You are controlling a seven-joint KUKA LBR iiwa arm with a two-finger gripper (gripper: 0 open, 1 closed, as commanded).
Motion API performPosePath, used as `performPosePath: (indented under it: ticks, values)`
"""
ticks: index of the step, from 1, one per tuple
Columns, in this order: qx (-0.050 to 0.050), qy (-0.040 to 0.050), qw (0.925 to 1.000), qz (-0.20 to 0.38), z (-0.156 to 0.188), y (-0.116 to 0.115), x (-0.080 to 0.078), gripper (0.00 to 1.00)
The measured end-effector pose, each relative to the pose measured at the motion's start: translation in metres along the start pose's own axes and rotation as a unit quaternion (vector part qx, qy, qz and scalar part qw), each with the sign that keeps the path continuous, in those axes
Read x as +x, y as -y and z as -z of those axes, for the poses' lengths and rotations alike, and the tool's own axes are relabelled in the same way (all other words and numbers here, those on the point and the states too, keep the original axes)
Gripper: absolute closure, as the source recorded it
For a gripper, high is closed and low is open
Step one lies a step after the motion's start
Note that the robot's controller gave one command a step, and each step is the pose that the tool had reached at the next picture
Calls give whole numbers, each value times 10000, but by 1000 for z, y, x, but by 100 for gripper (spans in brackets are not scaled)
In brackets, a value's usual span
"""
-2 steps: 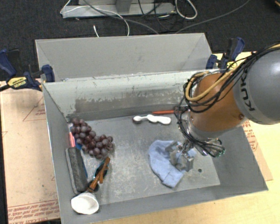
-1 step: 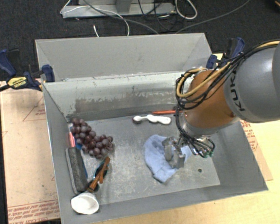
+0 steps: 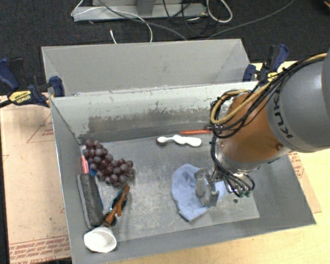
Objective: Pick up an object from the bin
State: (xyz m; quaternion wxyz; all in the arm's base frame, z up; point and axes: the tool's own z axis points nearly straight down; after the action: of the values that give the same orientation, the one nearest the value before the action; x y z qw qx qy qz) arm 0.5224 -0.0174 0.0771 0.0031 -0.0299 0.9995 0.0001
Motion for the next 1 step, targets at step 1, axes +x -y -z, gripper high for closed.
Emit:
performPosePath:
  ticks: [1]
  values:
    - [16, 12, 9989, 465, -3, -42, -24, 100]
